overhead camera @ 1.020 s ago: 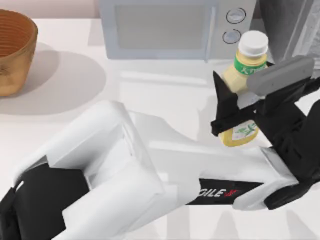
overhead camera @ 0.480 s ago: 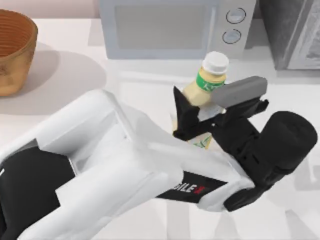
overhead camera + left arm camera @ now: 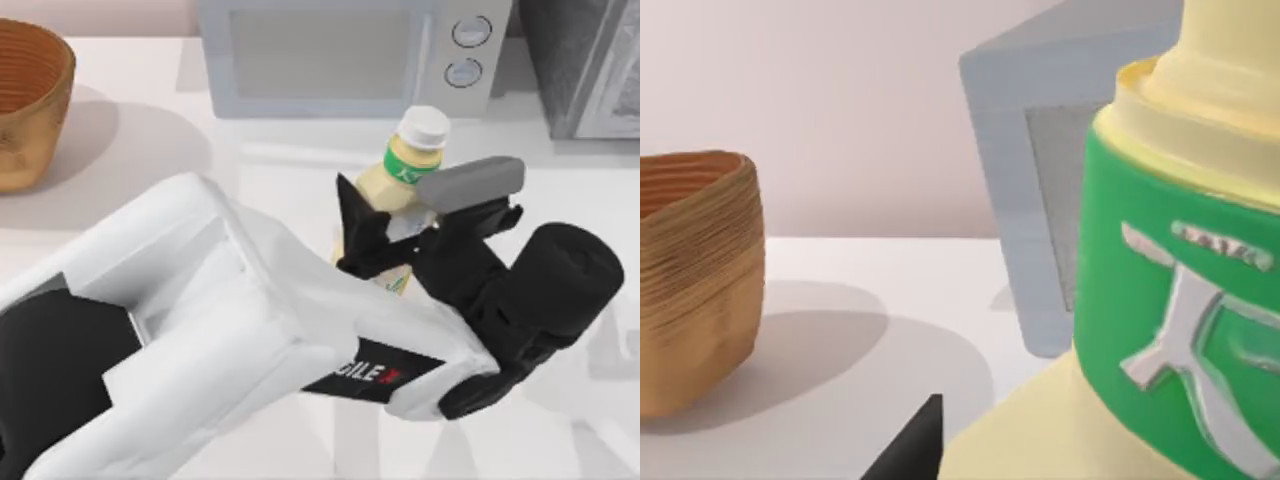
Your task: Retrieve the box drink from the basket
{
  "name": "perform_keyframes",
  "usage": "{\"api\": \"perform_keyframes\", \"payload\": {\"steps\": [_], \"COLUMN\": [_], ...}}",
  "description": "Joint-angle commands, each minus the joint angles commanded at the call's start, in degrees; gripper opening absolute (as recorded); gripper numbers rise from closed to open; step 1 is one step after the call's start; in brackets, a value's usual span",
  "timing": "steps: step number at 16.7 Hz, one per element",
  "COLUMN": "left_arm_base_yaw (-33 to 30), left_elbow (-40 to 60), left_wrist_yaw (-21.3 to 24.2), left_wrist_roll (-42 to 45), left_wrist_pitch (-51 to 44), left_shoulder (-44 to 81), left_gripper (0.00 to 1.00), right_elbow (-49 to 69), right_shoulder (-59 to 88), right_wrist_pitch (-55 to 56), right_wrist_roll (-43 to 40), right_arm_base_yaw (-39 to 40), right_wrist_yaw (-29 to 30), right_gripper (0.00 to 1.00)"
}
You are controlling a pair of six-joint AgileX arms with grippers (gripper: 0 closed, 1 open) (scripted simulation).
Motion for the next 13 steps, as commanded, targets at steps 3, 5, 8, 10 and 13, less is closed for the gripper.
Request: {"api": "perform_keyframes", "payload": {"steps": [3, 5, 8, 10, 13], "left_arm_base_yaw": [0.00, 0.00, 0.00, 0.00, 0.00], "left_elbow": [0.00, 0.00, 0.00, 0.00, 0.00], "left_wrist_yaw": [0.00, 0.00, 0.00, 0.00, 0.00], "left_wrist_roll": [0.00, 0.00, 0.00, 0.00, 0.00], "left_wrist_pitch": [0.00, 0.00, 0.00, 0.00, 0.00], "left_shoulder": [0.00, 0.00, 0.00, 0.00, 0.00], "left_gripper": [0.45, 0.60, 0.83, 0.98, 1.00], "right_elbow": [0.00, 0.00, 0.00, 0.00, 0.00], "right_shoulder": [0.00, 0.00, 0.00, 0.00, 0.00], "right_wrist_pitch": [0.00, 0.00, 0.00, 0.00, 0.00], "right_wrist_roll": [0.00, 0.00, 0.00, 0.00, 0.00], "right_arm_base_yaw": [0.00, 0.00, 0.00, 0.00, 0.00], "right_wrist_yaw": [0.00, 0.00, 0.00, 0.00, 0.00], "right_gripper": [1.00, 1.00, 1.00, 1.00, 1.00]}}
